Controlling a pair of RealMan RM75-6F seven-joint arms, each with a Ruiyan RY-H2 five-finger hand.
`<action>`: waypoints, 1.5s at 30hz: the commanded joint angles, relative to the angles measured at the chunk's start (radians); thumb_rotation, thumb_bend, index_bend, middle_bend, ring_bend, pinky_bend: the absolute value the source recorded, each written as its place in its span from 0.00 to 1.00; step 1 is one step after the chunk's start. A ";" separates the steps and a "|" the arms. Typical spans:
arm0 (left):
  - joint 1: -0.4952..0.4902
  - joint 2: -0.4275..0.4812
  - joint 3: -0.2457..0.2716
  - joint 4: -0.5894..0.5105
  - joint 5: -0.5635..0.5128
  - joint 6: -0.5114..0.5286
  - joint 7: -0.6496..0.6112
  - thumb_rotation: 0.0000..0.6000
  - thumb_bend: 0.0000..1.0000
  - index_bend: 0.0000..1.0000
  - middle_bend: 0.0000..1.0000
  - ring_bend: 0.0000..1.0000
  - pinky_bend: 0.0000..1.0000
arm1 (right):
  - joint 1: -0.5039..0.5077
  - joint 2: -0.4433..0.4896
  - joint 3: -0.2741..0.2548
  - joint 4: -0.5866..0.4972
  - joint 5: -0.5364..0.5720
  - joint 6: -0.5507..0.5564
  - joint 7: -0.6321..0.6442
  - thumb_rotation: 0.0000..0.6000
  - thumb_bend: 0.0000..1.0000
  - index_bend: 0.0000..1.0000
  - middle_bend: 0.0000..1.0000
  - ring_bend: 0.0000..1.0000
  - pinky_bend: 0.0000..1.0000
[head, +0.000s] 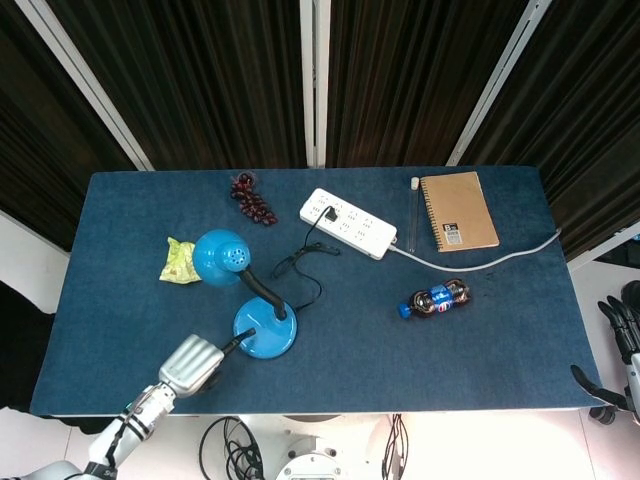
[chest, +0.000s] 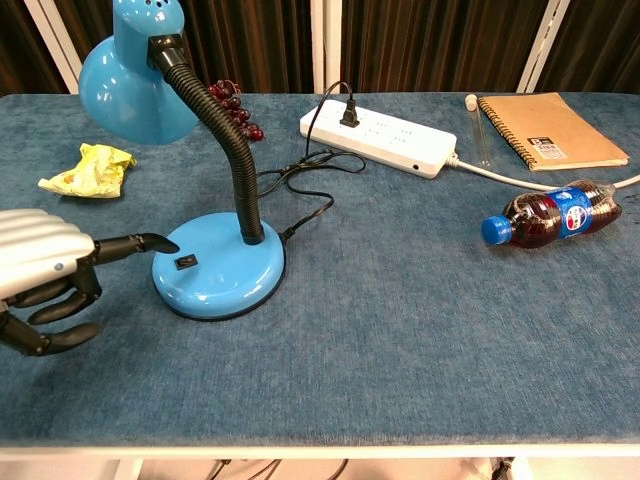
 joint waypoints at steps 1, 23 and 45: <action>-0.008 -0.007 0.002 0.005 -0.011 -0.004 0.007 1.00 0.41 0.06 0.82 0.80 0.85 | 0.000 0.000 0.001 0.001 0.001 -0.001 0.002 1.00 0.18 0.00 0.00 0.00 0.00; -0.043 -0.032 0.022 0.042 -0.102 -0.022 0.024 1.00 0.41 0.07 0.82 0.80 0.85 | -0.001 -0.005 0.004 0.019 0.011 -0.008 0.018 1.00 0.19 0.00 0.00 0.00 0.00; 0.262 0.202 -0.037 0.086 0.003 0.626 -0.305 1.00 0.03 0.07 0.47 0.43 0.59 | -0.009 0.000 0.003 -0.008 0.000 0.011 -0.014 1.00 0.20 0.00 0.00 0.00 0.00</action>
